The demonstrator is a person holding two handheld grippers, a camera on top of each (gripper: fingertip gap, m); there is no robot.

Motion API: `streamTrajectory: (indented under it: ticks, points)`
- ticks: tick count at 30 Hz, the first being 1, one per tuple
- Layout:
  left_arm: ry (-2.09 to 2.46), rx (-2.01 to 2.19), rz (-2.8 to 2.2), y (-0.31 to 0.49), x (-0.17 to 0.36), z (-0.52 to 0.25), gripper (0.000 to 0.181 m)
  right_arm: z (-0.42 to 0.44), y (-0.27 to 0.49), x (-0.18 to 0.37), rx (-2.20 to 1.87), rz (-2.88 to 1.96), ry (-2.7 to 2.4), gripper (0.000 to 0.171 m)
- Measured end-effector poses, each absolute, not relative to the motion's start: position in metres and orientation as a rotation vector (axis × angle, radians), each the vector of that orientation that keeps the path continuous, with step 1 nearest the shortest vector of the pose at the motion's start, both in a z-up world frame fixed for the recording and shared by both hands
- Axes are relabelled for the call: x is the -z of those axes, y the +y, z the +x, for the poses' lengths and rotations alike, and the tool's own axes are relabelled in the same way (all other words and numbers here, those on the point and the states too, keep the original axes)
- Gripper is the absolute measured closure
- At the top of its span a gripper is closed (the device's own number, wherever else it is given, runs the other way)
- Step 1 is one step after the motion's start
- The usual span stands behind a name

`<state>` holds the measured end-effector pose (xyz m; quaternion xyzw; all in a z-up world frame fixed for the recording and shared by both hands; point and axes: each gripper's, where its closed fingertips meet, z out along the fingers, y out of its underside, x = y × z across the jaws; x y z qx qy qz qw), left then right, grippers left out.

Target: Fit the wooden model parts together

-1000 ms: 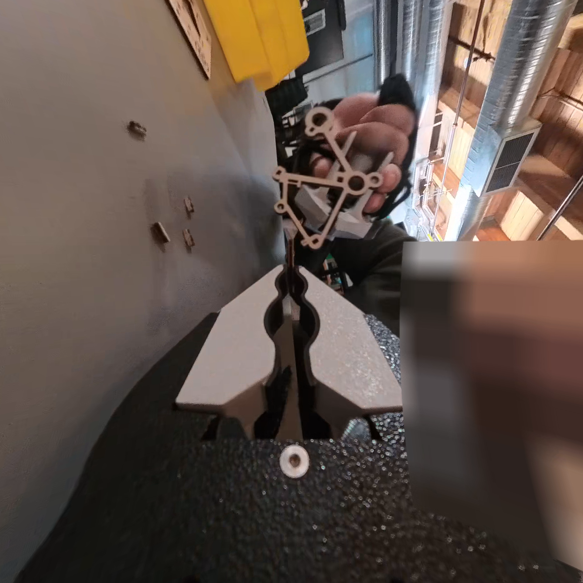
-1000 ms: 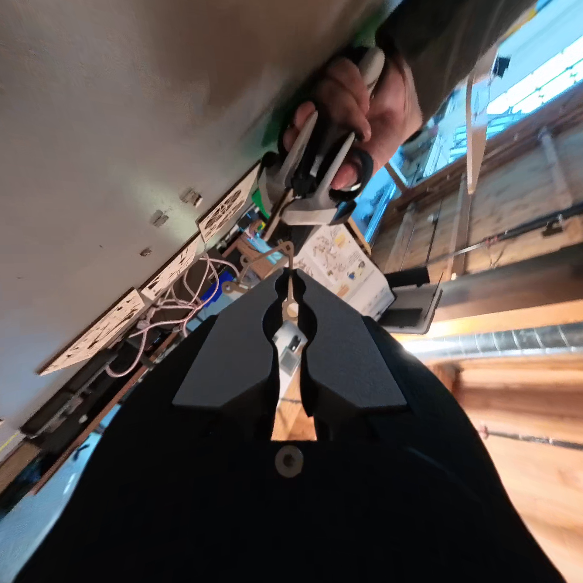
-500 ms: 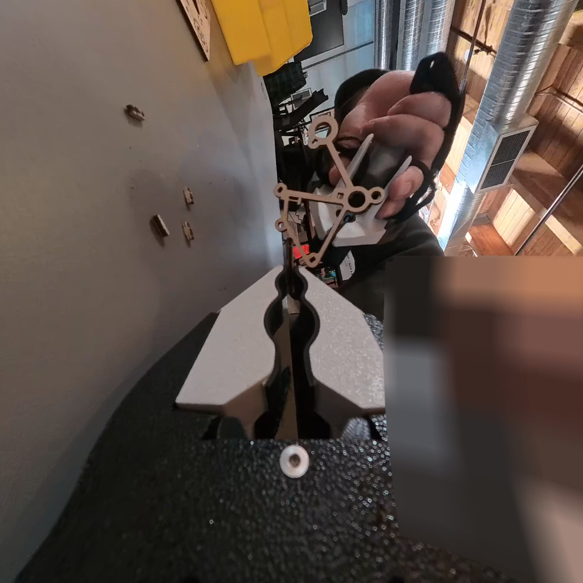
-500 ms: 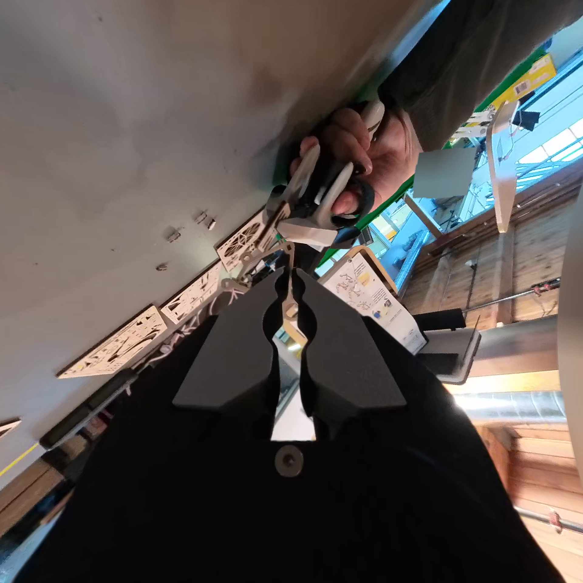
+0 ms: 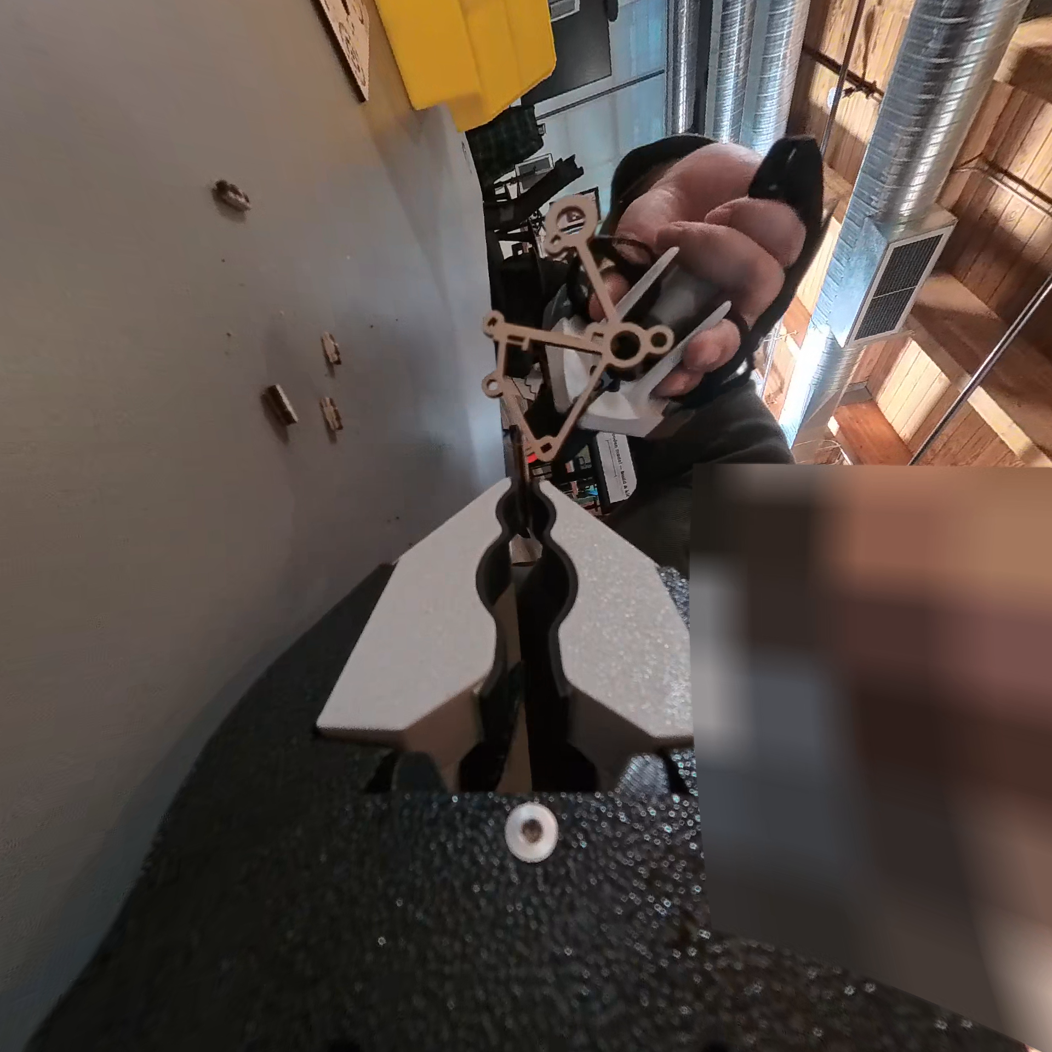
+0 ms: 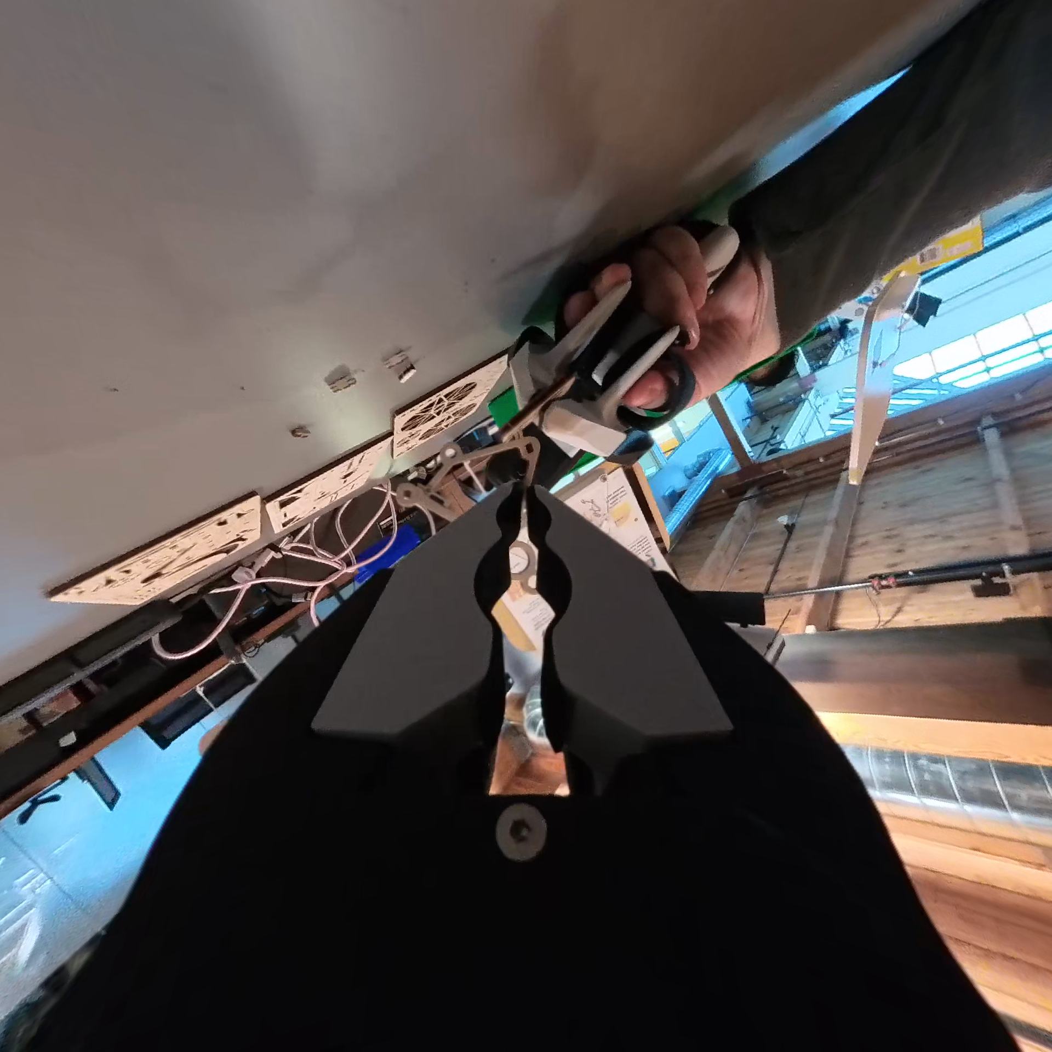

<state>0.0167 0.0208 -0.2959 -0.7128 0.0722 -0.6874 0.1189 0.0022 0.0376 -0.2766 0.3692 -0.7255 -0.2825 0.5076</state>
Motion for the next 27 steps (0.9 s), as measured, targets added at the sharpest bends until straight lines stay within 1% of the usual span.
streamTrajectory:
  ticks: [1,14,19,27]
  points:
    - [0.215,2.009,-2.086,0.02,0.296,0.017,0.18,0.003,0.037,0.277,0.681,0.897,-1.751,0.171]
    - [0.211,1.93,-2.18,0.021,0.308,0.018,0.178,0.008,0.038,0.297,0.718,0.95,-1.85,0.171]
    - [0.243,1.854,-2.232,0.02,0.315,0.021,0.18,0.006,0.044,0.297,0.726,0.722,-1.916,0.171]
    - [0.276,1.807,-2.24,0.019,0.317,0.022,0.18,0.019,0.039,0.287,0.716,0.46,-1.733,0.171]
